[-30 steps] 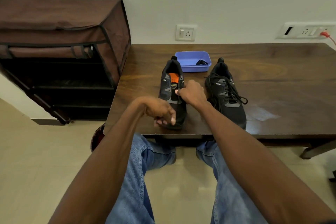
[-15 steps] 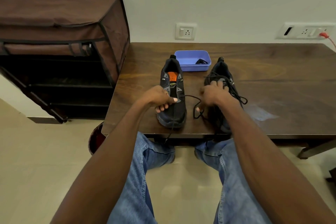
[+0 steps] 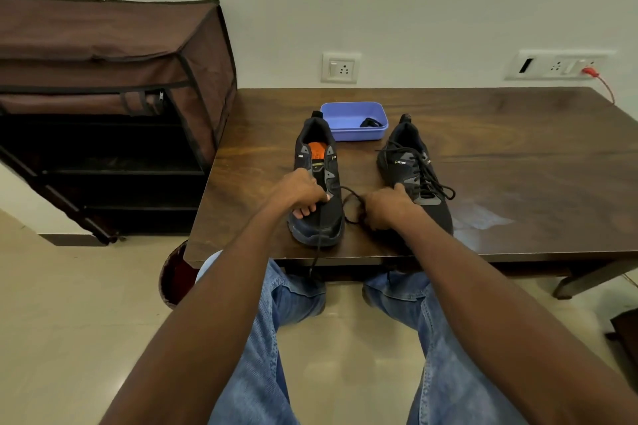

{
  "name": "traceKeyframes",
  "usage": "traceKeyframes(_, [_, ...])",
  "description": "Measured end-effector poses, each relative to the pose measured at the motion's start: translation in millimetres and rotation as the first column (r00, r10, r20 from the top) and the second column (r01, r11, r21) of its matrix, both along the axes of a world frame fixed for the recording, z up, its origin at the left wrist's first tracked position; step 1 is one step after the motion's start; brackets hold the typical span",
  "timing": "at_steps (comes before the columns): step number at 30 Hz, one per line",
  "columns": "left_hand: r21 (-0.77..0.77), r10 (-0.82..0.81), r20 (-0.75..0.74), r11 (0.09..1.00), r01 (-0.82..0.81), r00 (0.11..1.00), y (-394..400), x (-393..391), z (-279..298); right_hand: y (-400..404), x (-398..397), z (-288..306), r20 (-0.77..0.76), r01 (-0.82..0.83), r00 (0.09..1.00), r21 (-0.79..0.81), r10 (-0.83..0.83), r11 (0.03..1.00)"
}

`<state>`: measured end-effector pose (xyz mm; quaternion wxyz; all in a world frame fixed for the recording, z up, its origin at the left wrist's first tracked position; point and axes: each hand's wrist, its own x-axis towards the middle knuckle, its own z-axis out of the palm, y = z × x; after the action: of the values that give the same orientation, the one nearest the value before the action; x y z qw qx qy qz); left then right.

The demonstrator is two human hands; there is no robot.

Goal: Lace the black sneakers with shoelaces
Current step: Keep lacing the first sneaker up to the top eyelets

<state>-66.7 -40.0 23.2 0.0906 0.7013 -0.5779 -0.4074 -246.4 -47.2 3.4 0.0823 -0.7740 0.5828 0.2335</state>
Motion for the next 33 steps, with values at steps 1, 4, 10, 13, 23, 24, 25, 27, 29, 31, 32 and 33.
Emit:
traceKeyframes(1, [0.000,0.004,-0.003,1.000,-0.004,1.000,-0.2,0.4,-0.3,1.2,3.6,2.7,0.031,0.015,0.999,0.073,-0.017,0.997])
traceKeyframes(4, [0.000,0.006,-0.016,1.000,-0.006,1.000,-0.7,1.8,-1.7,6.6,10.5,18.7,0.181,-0.019,0.981,0.472,-0.075,0.881])
traceKeyframes(10, [0.006,-0.019,-0.028,1.000,0.019,0.999,-4.7,4.2,-2.6,-4.1,-0.3,36.0,0.507,0.146,0.809,0.315,-0.297,0.938])
traceKeyframes(13, [0.003,-0.046,-0.023,0.999,0.046,0.999,-4.3,5.7,-2.1,-19.9,7.1,20.1,0.593,0.390,0.758,-0.076,-0.273,0.918])
traceKeyframes(23, [0.061,-0.286,0.016,0.957,0.285,0.958,5.5,21.4,2.6,-29.4,55.2,10.5,0.685,0.406,0.655,0.037,-0.319,0.913])
traceKeyframes(24, [0.108,-0.349,0.016,0.932,0.345,0.937,10.1,23.6,5.1,-28.8,55.9,11.4,0.686,0.421,0.644,0.052,-0.339,0.906])
traceKeyframes(25, [0.175,-0.423,0.006,0.893,0.415,0.906,15.8,25.5,7.8,-28.7,56.4,12.7,0.687,0.434,0.636,0.059,-0.352,0.899])
traceKeyframes(27, [0.366,-0.584,-0.043,0.745,0.557,0.810,30.4,23.3,5.5,-27.8,54.4,15.4,0.687,0.458,0.638,0.025,-0.348,0.889])
traceKeyframes(29, [0.561,-0.761,-0.030,0.523,0.641,0.648,49.3,10.8,-10.5,-29.1,48.7,16.9,0.695,0.503,0.636,-0.043,-0.336,0.863])
traceKeyframes(31, [0.700,-0.875,0.039,0.369,0.611,0.483,68.0,-3.6,-28.9,-30.9,43.0,17.7,0.718,0.550,0.602,-0.054,-0.350,0.834])
traceKeyframes(32, [0.733,-0.896,0.083,0.352,0.582,0.437,73.3,-7.8,-35.0,-31.2,41.0,17.0,0.728,0.560,0.582,-0.036,-0.362,0.827])
traceKeyframes(33, [0.741,-0.899,0.118,0.362,0.566,0.421,74.1,-8.7,-36.9,-31.6,40.3,16.2,0.734,0.564,0.564,-0.007,-0.379,0.826])
